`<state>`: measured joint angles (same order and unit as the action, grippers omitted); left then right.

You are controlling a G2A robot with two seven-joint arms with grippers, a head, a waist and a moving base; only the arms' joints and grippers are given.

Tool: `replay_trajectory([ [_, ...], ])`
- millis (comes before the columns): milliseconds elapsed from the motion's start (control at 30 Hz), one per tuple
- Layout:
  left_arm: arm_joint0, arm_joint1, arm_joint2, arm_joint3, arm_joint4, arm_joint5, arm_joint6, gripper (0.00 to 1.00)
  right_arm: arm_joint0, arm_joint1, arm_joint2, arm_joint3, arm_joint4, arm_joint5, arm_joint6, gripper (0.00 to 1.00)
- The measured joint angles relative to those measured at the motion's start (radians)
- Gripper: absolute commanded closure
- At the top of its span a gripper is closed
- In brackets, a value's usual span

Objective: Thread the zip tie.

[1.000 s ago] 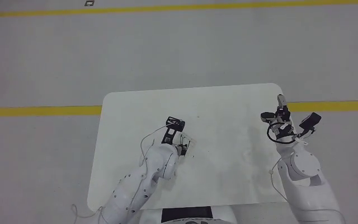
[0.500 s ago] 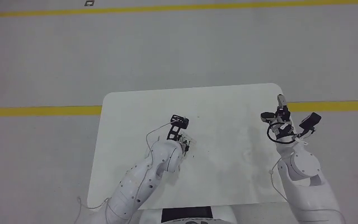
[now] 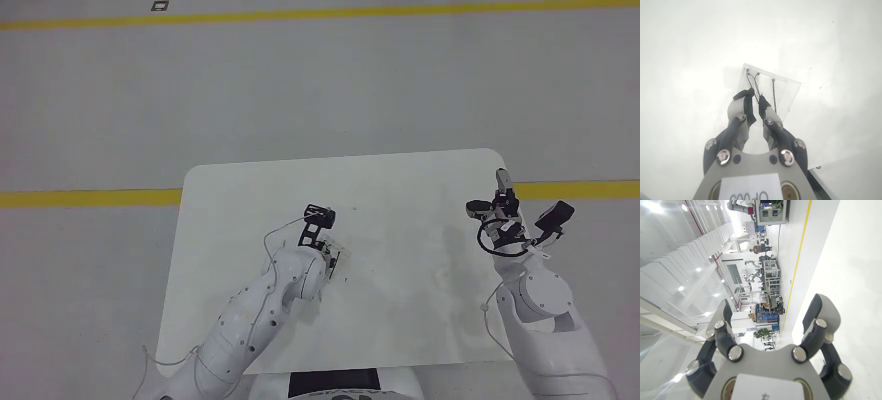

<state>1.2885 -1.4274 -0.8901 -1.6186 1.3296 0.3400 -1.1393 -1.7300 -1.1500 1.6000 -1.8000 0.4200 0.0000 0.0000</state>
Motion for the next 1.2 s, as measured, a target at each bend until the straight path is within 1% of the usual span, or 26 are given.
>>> replay_trajectory([
  [300, -0.011, -0.012, -0.001, 0.027, 0.001, 0.000, -0.007, 0.87, 0.000, 0.000, 0.000, 0.000, 0.000, 0.000, 0.000, 0.00],
  [367, -0.017, -0.014, 0.000, 0.038, -0.001, 0.000, -0.005, 0.85, 0.000, 0.000, 0.000, 0.000, 0.000, 0.000, 0.000, 0.00],
  [467, -0.029, -0.019, 0.004, 0.062, -0.011, 0.000, 0.001, 0.84, 0.000, 0.000, 0.000, 0.000, 0.000, 0.000, 0.000, 0.00],
  [600, -0.052, -0.026, 0.018, 0.098, -0.025, 0.000, 0.006, 0.85, 0.000, 0.000, 0.000, 0.000, 0.000, 0.000, 0.000, 0.00],
  [800, -0.080, -0.036, 0.038, 0.139, -0.044, 0.000, 0.014, 0.85, 0.000, 0.000, 0.000, 0.000, 0.000, 0.000, 0.000, 0.00],
  [1033, -0.102, -0.045, 0.052, 0.182, -0.057, 0.000, 0.018, 0.85, 0.000, 0.000, 0.000, 0.000, 0.000, 0.000, 0.000, 0.00],
  [1200, -0.114, -0.050, 0.057, 0.205, -0.063, 0.000, 0.021, 0.87, 0.000, 0.000, 0.000, 0.000, 0.000, 0.000, 0.000, 0.00],
])
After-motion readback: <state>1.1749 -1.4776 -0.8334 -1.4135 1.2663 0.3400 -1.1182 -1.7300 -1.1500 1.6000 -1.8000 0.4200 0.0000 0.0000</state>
